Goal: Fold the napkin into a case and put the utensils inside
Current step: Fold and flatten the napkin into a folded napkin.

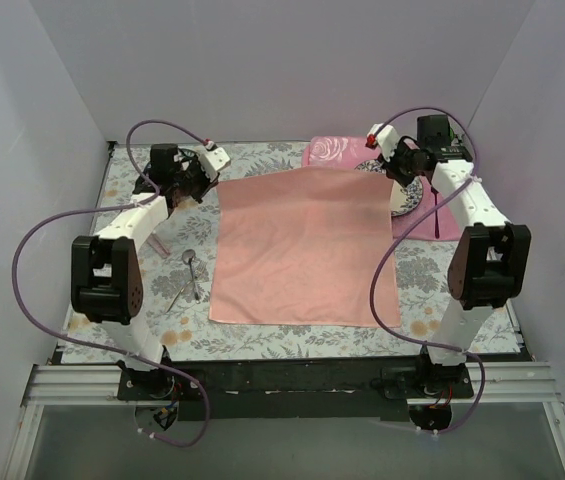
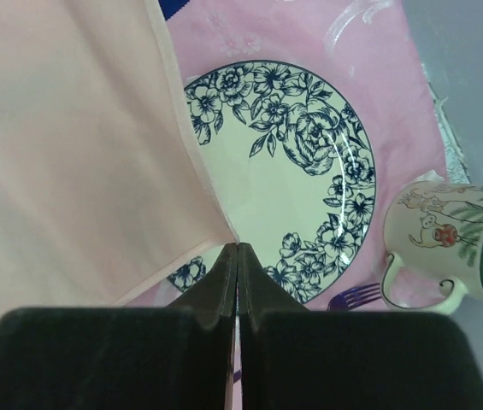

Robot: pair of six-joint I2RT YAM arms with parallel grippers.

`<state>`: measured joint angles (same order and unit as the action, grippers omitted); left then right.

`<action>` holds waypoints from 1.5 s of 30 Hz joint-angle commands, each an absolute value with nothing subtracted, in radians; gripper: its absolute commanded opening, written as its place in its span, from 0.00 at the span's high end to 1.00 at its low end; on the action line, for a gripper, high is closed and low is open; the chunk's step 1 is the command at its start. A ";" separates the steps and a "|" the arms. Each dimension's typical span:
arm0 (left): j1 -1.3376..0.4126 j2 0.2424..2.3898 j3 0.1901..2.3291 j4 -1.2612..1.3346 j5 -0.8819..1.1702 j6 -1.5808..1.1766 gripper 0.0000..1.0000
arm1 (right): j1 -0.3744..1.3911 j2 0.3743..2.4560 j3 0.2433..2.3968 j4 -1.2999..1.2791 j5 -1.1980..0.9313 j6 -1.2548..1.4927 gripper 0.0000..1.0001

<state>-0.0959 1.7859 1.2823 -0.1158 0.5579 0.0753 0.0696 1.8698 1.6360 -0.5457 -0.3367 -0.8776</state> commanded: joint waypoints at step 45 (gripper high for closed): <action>-0.123 1.100 0.716 -0.824 0.594 0.374 1.00 | 0.110 1.072 0.694 -0.727 -0.298 -1.060 0.99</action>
<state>-0.1020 1.0870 0.7631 -0.8013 0.6117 0.4026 0.1020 1.0725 0.7567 -0.7246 -0.3222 -1.0290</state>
